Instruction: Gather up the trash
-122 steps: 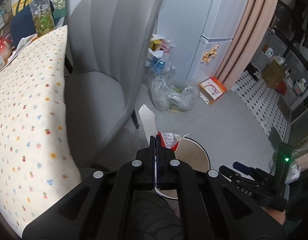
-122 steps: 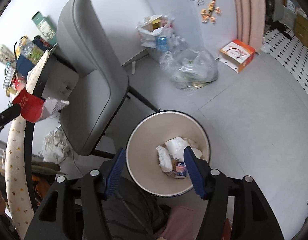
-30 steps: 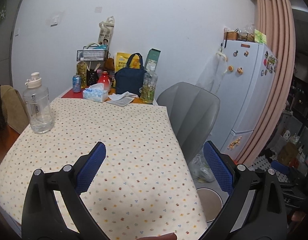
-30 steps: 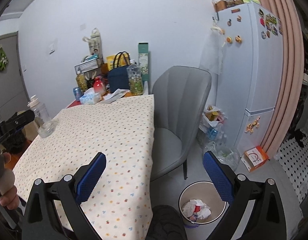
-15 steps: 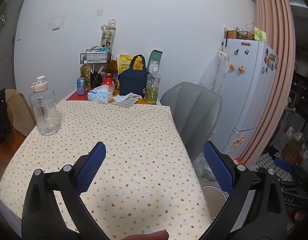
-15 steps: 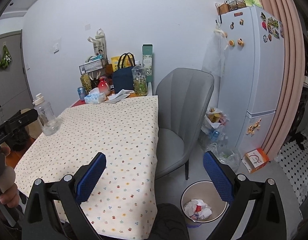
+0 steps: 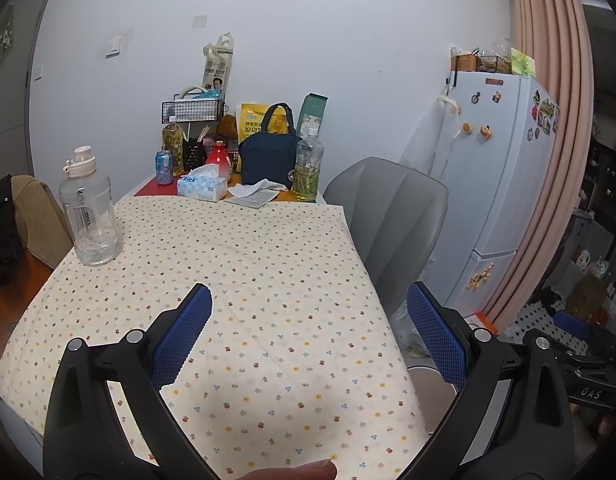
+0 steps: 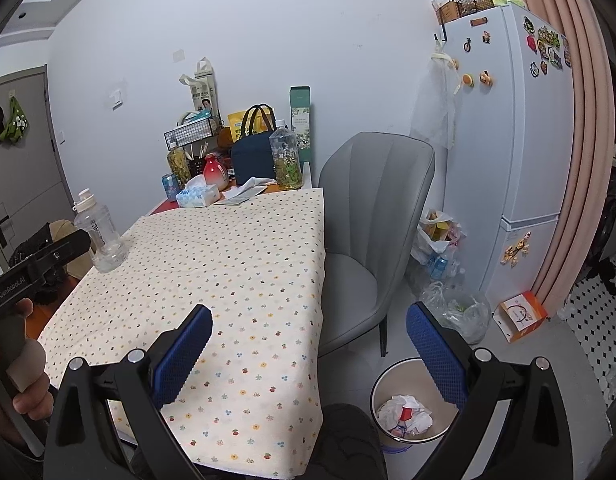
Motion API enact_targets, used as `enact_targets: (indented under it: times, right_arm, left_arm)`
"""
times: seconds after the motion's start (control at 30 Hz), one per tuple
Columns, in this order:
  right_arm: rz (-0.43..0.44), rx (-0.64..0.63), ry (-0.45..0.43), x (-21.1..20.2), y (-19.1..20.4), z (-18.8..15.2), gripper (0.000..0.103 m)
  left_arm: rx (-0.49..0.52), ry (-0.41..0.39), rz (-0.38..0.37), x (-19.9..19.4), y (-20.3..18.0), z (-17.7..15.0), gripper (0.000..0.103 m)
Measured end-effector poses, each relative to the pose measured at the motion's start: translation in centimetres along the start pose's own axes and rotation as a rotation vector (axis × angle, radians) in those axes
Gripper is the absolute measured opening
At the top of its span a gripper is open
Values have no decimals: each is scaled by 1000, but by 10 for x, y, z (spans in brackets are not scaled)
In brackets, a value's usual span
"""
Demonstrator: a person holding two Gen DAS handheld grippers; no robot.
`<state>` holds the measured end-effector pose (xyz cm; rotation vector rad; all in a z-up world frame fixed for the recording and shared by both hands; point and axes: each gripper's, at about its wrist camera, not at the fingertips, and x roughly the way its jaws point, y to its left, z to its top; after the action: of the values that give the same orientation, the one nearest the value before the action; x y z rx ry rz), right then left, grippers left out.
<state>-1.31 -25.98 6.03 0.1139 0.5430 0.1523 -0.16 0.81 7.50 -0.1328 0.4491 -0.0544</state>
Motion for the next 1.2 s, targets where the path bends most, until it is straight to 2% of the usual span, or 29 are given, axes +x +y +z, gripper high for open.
enact_targets:
  times: [1.2]
  right_arm:
    - [2,13,30,8,-4,-1,95]
  left_arm:
    - [-27,3,17,1,15,0,97]
